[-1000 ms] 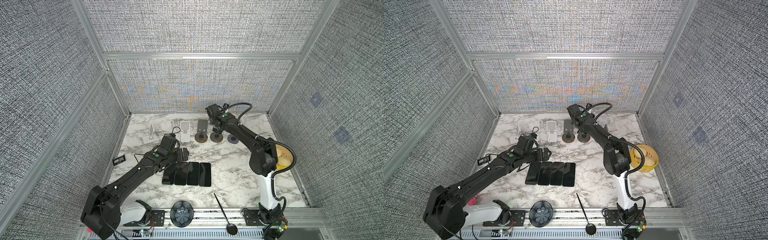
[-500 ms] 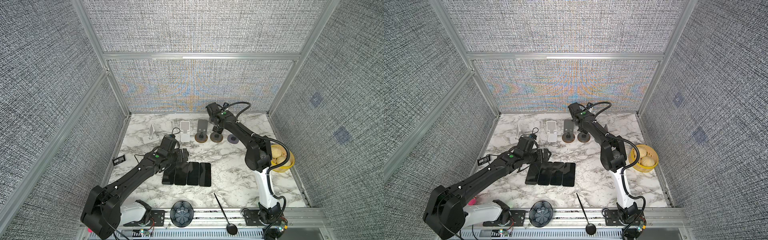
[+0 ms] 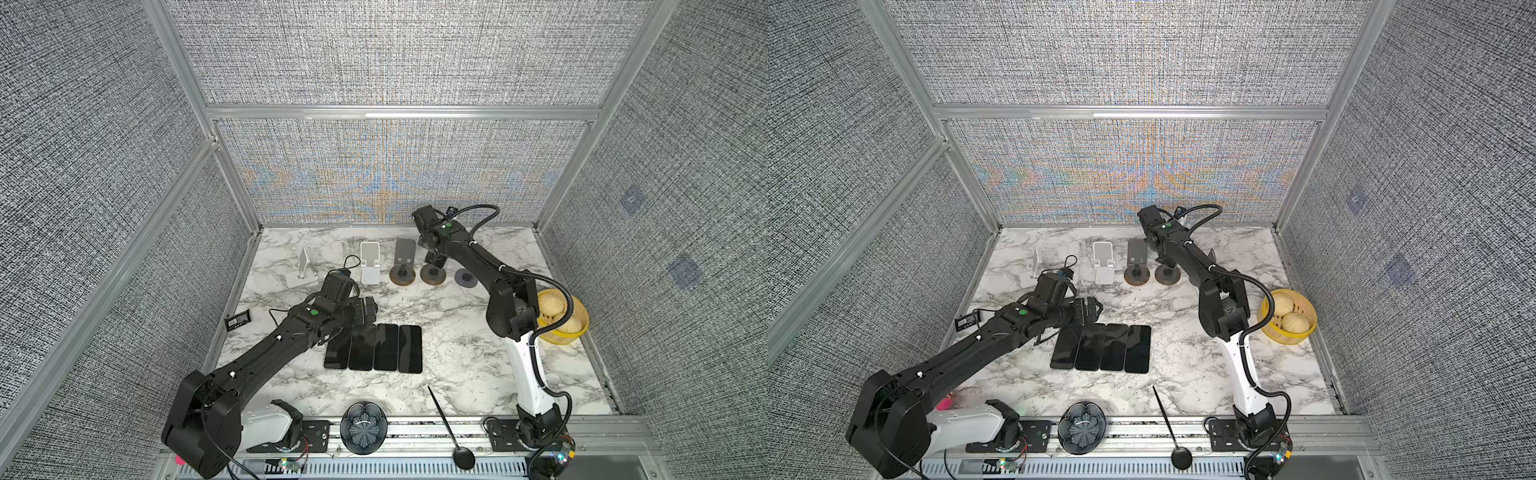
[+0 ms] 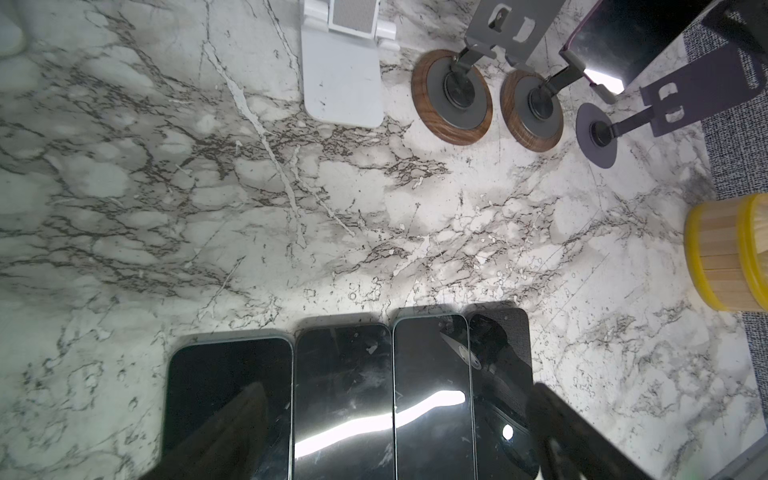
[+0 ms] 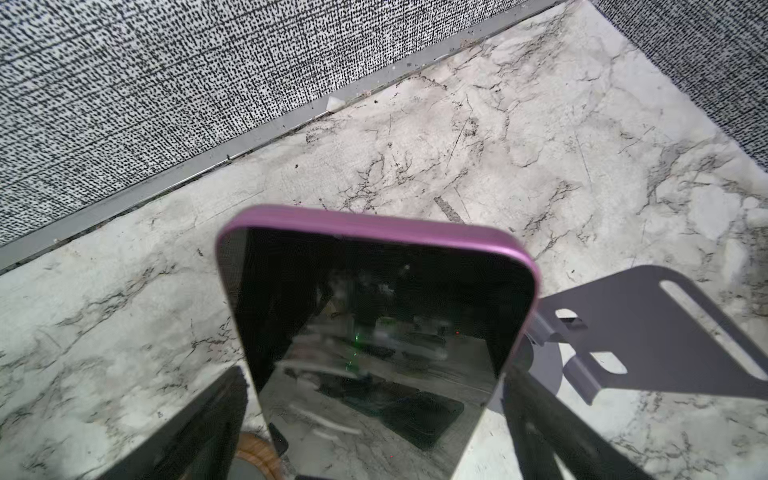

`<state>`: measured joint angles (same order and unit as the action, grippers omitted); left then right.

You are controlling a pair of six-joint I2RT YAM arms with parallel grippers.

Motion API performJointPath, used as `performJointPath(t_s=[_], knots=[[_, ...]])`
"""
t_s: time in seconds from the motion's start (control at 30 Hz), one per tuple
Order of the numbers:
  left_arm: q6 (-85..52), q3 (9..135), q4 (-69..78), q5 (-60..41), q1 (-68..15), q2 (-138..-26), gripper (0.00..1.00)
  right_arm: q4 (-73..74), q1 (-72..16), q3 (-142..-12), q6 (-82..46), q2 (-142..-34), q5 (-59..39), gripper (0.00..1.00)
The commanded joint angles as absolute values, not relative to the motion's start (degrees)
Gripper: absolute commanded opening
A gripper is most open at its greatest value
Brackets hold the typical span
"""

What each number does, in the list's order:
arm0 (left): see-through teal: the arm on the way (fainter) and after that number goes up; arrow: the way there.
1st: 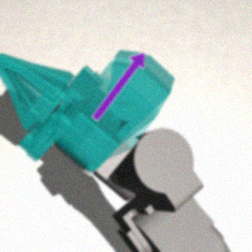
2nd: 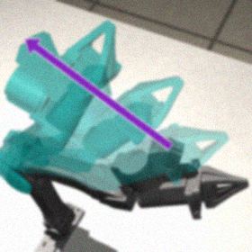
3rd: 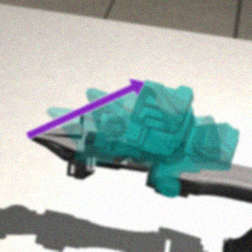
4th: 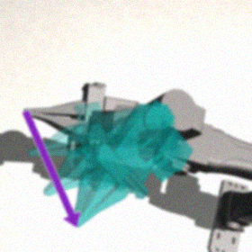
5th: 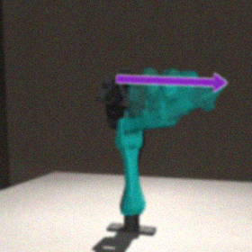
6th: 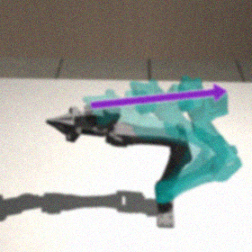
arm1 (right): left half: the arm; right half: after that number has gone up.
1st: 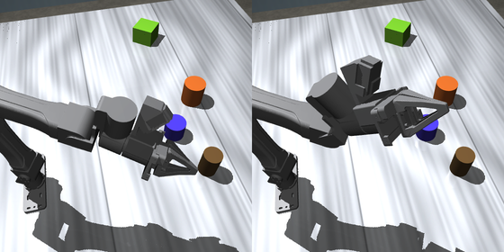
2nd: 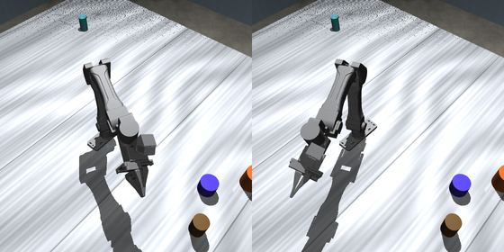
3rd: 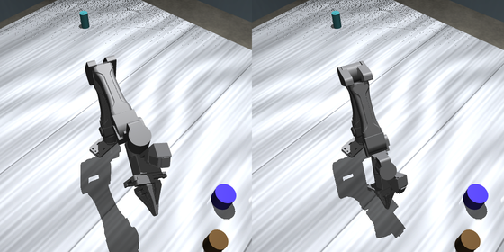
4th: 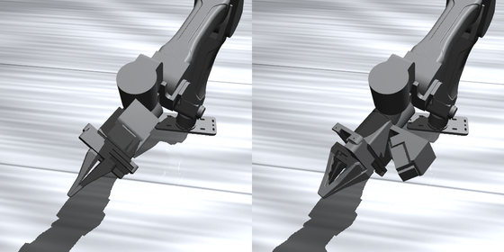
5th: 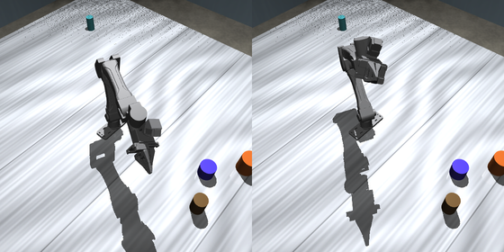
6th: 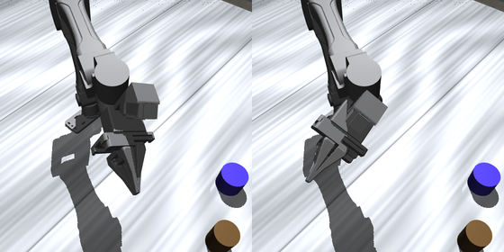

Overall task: Remove the phone from the phone stand
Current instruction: 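Lower the right gripper around the purple-edged phone on the purple stand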

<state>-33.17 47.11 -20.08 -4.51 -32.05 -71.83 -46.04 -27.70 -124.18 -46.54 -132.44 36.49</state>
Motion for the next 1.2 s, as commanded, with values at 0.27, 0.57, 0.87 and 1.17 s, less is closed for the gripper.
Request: performJointPath(t_s=[0.27, 0.57, 0.87, 1.17], knots=[[-32.4, 47.6, -18.5, -4.7, -32.0, -72.7, 0.98, -46.3, -27.3, -123.9, -46.5, -132.4, 36.3, 0.93], [-32.1, 48.0, -18.5, -4.9, -31.9, -73.7, 0.98, -45.7, -27.4, -123.1, -45.8, -131.8, 36.4, 0.86], [-32.1, 48.4, -18.7, -5.1, -32.0, -74.1, 0.98, -44.5, -27.4, -121.6, -44.8, -130.6, 36.9, 0.8], [-32.4, 48.3, -18.9, -5.3, -31.9, -74.1, 0.98, -43.3, -27.3, -120.5, -44.2, -129.8, 36.5, 0.76]])
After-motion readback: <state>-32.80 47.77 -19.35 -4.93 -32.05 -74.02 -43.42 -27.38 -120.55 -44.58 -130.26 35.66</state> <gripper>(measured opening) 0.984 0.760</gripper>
